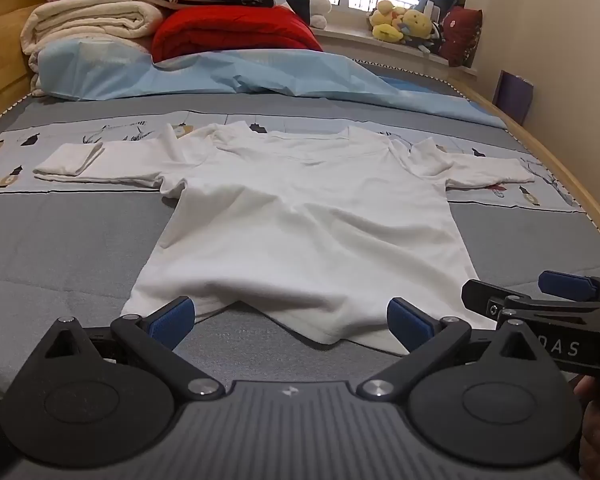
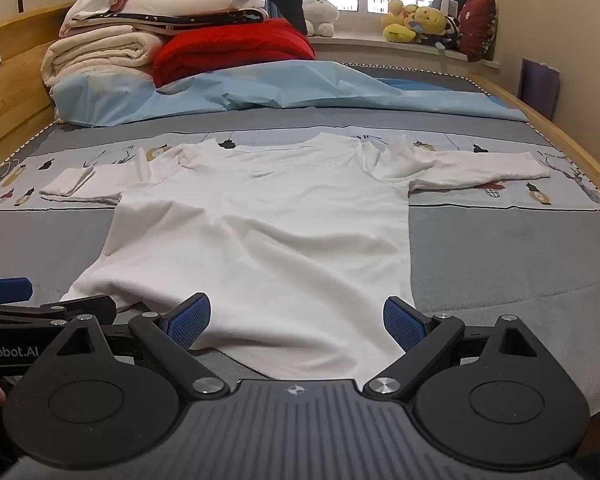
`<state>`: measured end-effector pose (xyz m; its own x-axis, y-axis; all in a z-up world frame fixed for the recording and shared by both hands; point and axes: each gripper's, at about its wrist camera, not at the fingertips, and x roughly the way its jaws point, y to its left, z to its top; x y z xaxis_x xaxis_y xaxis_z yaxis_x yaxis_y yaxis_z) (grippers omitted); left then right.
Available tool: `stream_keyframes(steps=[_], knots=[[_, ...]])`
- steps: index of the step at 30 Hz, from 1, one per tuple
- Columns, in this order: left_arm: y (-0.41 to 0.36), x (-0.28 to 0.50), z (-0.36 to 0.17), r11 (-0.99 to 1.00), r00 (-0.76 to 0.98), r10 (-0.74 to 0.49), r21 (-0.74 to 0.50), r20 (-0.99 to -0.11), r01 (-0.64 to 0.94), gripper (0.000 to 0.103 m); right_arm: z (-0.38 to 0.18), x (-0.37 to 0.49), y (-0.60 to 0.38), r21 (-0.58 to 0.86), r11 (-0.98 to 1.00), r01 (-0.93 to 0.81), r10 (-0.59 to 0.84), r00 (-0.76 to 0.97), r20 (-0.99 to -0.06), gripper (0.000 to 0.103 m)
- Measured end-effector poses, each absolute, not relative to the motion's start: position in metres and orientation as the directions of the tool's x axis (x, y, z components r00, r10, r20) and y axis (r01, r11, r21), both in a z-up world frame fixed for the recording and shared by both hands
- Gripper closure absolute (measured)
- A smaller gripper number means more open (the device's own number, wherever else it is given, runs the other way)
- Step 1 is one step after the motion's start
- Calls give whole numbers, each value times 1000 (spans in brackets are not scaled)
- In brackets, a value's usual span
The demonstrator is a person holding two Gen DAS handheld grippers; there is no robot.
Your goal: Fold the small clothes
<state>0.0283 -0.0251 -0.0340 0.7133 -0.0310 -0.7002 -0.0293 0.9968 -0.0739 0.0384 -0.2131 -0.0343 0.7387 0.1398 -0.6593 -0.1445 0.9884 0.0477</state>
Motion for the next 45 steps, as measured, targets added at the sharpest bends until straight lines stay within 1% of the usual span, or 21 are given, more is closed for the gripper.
stream_keyframes(steps=[23,28,29,30,31,32,34,36,37,38,39,40,42,43,45], knots=[[-25,28,-34,997,713,-33,-76,-701,-29,1,-32,37,-211,49,988,-144,140,739,-659,9],[-27,27,-34,998,725,-19,-62,-688,-33,1,-34,40,-213,74,989,-126,143,739,-659,9],[-29,26,-33,998,735,-17,-54,-678,-26,1,-34,40,-215,73,990,-121,139,742,-656,11],[-30,25,-32,999,745,-19,-47,-667,-17,1,-33,41,-218,73,991,-116,135,747,-651,17],[-29,24,-28,999,761,-16,-40,-648,-13,2,-30,42,-222,80,991,-105,132,757,-640,19],[-27,24,-24,999,775,-16,-39,-632,-11,4,-27,42,-228,97,992,-87,128,770,-625,21],[-16,28,-14,999,793,-35,-43,-608,12,11,-15,43,-243,141,988,-64,135,802,-582,21],[0,37,-3,998,799,-68,-42,-597,54,33,-2,52,-265,186,982,-40,138,824,-550,21],[10,44,2,996,798,-92,-38,-596,87,38,5,57,-278,204,978,-34,139,837,-529,21],[20,52,5,993,797,-108,-29,-594,114,47,11,63,-289,200,979,-37,136,851,-507,21],[32,60,6,991,794,-118,-17,-596,135,56,18,68,-299,168,984,-56,132,862,-489,24],[43,69,4,988,784,-125,-5,-608,154,58,24,69,-307,120,990,-76,124,876,-465,28],[67,86,-7,984,753,-127,12,-645,177,60,22,81,-323,97,991,-89,126,853,-506,50],[81,95,-18,986,733,-110,17,-671,164,60,16,88,-330,87,993,-85,119,836,-536,53],[105,112,-41,994,657,-78,-12,-750,104,61,-7,100,-339,79,995,-64,99,779,-619,60]])
